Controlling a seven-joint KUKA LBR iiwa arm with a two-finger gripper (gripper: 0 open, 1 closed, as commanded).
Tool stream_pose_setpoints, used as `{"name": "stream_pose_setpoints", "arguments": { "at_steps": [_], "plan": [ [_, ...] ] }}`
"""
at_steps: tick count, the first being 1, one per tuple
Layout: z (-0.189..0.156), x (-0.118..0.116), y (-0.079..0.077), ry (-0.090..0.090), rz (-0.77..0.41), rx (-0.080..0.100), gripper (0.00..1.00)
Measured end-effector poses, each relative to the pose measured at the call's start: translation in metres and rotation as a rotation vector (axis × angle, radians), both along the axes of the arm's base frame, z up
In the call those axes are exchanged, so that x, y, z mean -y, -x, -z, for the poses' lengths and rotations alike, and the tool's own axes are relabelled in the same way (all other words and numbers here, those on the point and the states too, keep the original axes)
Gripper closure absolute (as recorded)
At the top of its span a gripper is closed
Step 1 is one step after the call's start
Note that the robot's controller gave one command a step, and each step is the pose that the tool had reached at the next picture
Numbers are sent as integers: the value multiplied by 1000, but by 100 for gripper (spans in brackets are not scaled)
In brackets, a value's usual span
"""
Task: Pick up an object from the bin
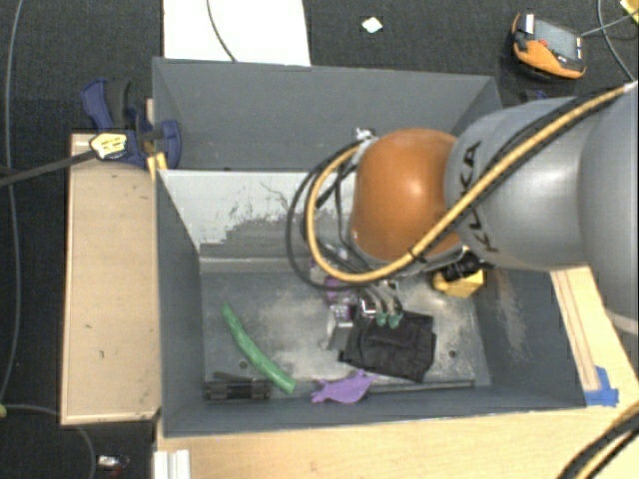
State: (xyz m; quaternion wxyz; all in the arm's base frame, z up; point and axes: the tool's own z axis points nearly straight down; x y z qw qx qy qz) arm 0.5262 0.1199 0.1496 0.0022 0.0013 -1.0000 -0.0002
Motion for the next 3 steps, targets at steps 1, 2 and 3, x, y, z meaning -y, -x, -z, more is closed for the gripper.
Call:
{"name": "stream_pose_setpoints", "arguments": {
  "at_steps": [1, 2, 3],
  "plan": [
    [-3, 0, -2, -1, 6, 7, 0],
    [81, 86, 39, -1, -156, 6, 0],
    [-9, 89, 30, -3, -13, 19, 0]
  ]
}}
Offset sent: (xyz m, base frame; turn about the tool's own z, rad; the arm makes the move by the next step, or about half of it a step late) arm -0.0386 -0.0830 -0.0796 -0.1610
